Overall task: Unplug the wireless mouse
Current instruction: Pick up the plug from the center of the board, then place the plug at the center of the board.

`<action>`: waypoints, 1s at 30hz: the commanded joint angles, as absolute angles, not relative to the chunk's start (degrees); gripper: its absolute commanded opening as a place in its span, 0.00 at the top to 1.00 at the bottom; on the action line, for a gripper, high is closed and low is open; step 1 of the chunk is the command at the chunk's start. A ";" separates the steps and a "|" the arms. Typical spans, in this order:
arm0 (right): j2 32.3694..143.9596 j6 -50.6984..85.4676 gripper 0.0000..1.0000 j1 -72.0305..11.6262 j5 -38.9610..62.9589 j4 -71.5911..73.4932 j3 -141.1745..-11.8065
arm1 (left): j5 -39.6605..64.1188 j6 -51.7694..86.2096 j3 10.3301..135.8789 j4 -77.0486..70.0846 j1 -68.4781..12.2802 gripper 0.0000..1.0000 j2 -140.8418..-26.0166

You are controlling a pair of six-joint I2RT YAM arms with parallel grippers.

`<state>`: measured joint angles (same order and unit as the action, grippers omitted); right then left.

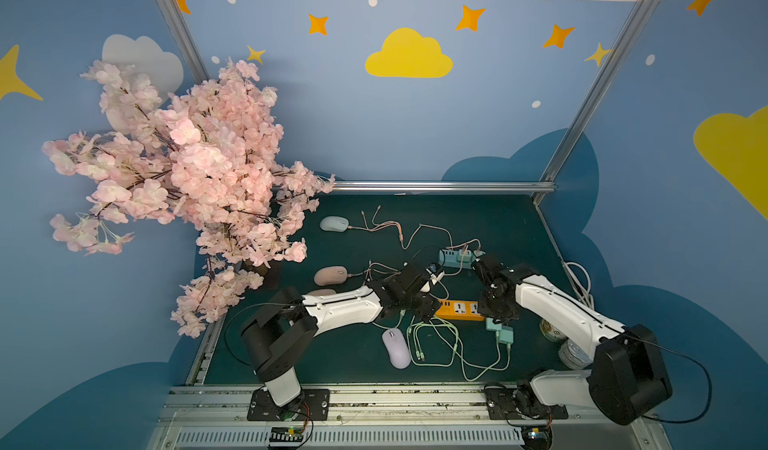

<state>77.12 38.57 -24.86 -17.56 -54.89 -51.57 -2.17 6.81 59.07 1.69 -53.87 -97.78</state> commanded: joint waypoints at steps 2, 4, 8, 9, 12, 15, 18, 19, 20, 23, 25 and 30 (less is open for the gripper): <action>78.13 40.32 0.95 -20.31 -23.96 -55.71 -53.96 | -2.22 6.07 60.29 2.55 -54.18 0.18 -96.15; 78.18 40.60 0.95 -17.39 -24.25 -53.74 -53.84 | -2.24 6.14 60.29 2.63 -54.33 0.18 -96.23; 78.64 41.05 0.93 -11.04 -23.03 -49.46 -53.10 | -2.34 6.06 60.38 2.64 -54.37 0.18 -96.31; 78.92 41.06 0.92 -9.67 -23.07 -48.97 -53.08 | -2.37 5.98 60.38 2.64 -54.47 0.18 -96.33; 79.65 41.11 0.92 -6.12 -23.24 -49.38 -53.22 | -2.45 5.94 60.38 2.64 -54.58 0.18 -96.24; 79.03 41.08 0.91 -3.89 -21.65 -49.53 -52.20 | -2.64 5.88 60.42 2.81 -54.67 0.18 -96.15; 77.90 40.90 0.87 -3.62 -21.00 -47.97 -49.95 | -2.64 5.80 60.63 3.07 -54.81 0.18 -96.06; 77.70 40.36 0.83 -3.54 -20.32 -46.69 -49.15 | -2.64 5.67 60.69 3.16 -54.91 0.18 -96.05; 77.69 39.59 0.77 -3.27 -19.49 -45.32 -48.44 | -2.64 5.76 60.69 3.24 -54.95 0.18 -95.98; 79.02 38.60 0.55 -2.49 -19.02 -44.08 -48.53 | -2.96 5.49 60.65 3.19 -55.06 0.18 -95.91; 80.26 37.85 0.31 -2.42 -19.89 -44.91 -49.89 | -3.16 5.51 60.75 3.25 -55.07 0.17 -95.98; 77.62 36.61 0.16 -2.72 -20.26 -47.82 -51.86 | -2.85 5.88 61.32 3.34 -55.11 0.17 -96.31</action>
